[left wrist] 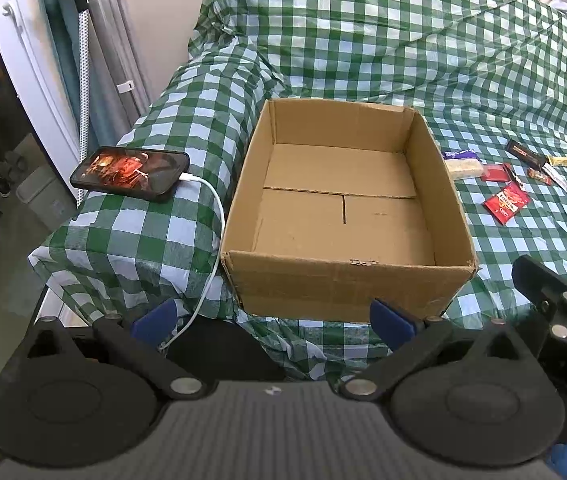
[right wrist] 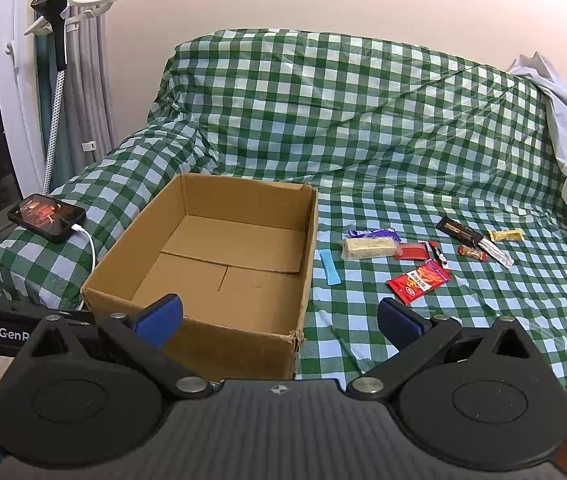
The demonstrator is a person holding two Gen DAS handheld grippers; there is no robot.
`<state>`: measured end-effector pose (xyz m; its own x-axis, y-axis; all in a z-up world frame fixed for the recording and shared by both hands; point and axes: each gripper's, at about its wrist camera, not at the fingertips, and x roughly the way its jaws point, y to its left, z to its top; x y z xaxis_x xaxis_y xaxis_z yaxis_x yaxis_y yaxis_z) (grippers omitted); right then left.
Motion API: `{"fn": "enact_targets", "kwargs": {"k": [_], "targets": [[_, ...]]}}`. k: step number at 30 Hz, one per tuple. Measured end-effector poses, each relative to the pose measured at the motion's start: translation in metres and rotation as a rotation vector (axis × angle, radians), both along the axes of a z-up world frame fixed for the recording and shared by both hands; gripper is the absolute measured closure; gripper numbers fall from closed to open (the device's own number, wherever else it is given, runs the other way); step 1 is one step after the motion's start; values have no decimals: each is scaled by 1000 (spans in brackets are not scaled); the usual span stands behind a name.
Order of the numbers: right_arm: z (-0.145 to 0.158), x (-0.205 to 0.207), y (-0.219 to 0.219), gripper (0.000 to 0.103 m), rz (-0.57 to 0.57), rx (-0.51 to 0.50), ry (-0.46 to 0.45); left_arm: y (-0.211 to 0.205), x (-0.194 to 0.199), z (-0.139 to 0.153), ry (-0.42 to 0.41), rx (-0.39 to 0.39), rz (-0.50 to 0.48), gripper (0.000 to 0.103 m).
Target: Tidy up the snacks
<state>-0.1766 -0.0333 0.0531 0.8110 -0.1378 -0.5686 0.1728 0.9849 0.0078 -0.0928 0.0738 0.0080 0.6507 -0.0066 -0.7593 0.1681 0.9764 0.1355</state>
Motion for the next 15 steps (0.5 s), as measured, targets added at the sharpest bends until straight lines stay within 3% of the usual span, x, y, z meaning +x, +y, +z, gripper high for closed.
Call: {"fn": "enact_targets", "kwargs": {"k": [15], "targets": [[0, 2, 3, 0, -1, -4, 1, -1, -1, -3, 7, -3, -6, 0]]}}
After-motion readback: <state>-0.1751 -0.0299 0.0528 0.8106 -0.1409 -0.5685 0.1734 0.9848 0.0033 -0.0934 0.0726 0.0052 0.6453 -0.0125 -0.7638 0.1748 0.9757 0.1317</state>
